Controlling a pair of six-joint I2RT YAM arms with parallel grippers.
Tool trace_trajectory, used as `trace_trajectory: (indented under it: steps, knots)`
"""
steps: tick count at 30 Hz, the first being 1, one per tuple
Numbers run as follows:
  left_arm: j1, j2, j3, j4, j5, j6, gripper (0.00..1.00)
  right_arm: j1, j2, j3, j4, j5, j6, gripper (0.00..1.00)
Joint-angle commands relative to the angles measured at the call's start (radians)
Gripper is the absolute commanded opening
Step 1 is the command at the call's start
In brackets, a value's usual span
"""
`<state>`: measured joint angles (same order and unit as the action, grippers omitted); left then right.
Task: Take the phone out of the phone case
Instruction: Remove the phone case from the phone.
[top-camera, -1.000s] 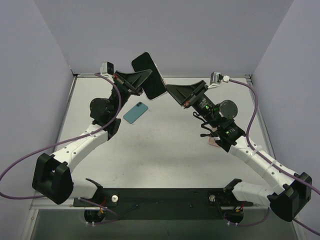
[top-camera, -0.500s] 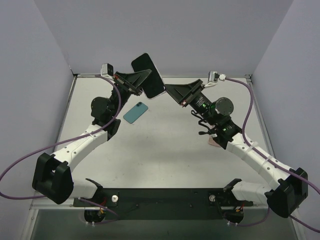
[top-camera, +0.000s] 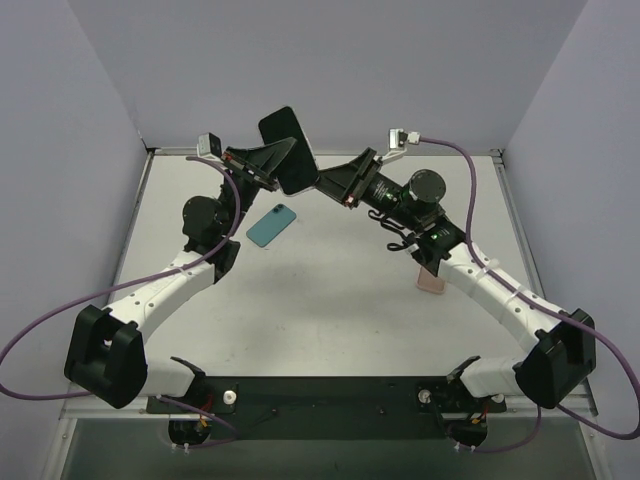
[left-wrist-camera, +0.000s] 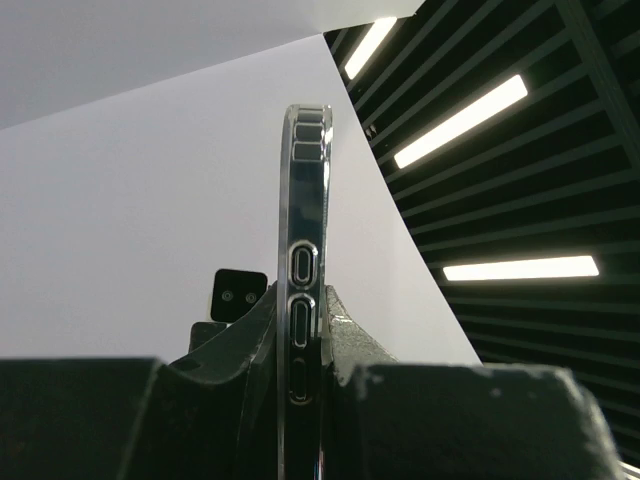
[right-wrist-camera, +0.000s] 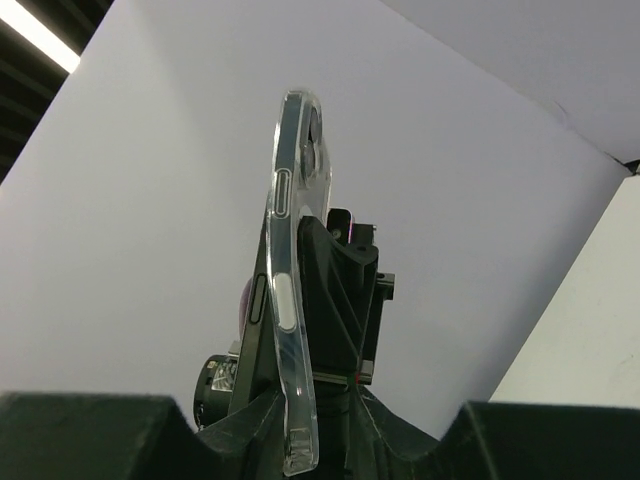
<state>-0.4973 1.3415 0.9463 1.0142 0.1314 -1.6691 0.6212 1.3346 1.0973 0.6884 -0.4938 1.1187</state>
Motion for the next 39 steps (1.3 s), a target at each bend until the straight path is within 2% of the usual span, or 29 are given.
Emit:
trace_trajectory:
  steps: [1, 5, 7, 12, 15, 20, 22, 23, 26, 33, 35, 39]
  knots:
    - [-0.070, -0.076, 0.085, 0.570, 0.108, -0.129, 0.00, 0.038, 0.167, -0.017, -0.288, -0.222, -0.038, 0.26]
    - [-0.078, -0.058, 0.062, 0.590, 0.096, -0.138, 0.00, 0.043, 0.213, -0.005, -0.149, -0.259, 0.082, 0.26]
    - [-0.078, -0.058, 0.046, 0.590, 0.093, -0.136, 0.00, 0.040, 0.229, -0.016, -0.074, -0.246, 0.124, 0.22]
    - [-0.080, -0.062, 0.013, 0.586, 0.099, -0.136, 0.00, 0.015, 0.190, -0.098, 0.054, -0.155, 0.220, 0.00]
    - [-0.080, -0.065, -0.035, 0.586, 0.108, -0.145, 0.00, -0.006, 0.126, -0.129, 0.027, -0.117, 0.176, 0.00]
    - [-0.084, -0.068, -0.159, 0.564, 0.125, -0.152, 0.00, -0.050, -0.029, -0.172, -0.231, -0.011, 0.043, 0.00]
    - [-0.084, -0.070, -0.204, 0.537, 0.143, -0.132, 0.20, -0.067, -0.078, -0.189, -0.331, 0.021, -0.018, 0.00]
    - [-0.084, -0.073, -0.258, 0.526, 0.143, -0.120, 0.40, -0.089, -0.122, -0.201, -0.361, 0.041, -0.040, 0.00]
    - [-0.083, -0.077, -0.328, 0.501, 0.155, -0.092, 0.60, -0.124, -0.187, -0.218, -0.476, 0.060, -0.114, 0.00]
    - [-0.077, -0.062, -0.449, 0.439, 0.258, -0.057, 0.79, -0.175, -0.296, -0.263, -0.677, 0.127, -0.243, 0.00]
    - [-0.075, -0.067, -0.474, 0.413, 0.290, -0.035, 0.79, -0.173, -0.320, -0.260, -0.737, 0.161, -0.308, 0.00]
    - [-0.076, -0.103, -0.509, 0.258, 0.326, 0.021, 0.80, -0.175, -0.348, -0.267, -0.837, 0.221, -0.388, 0.00]
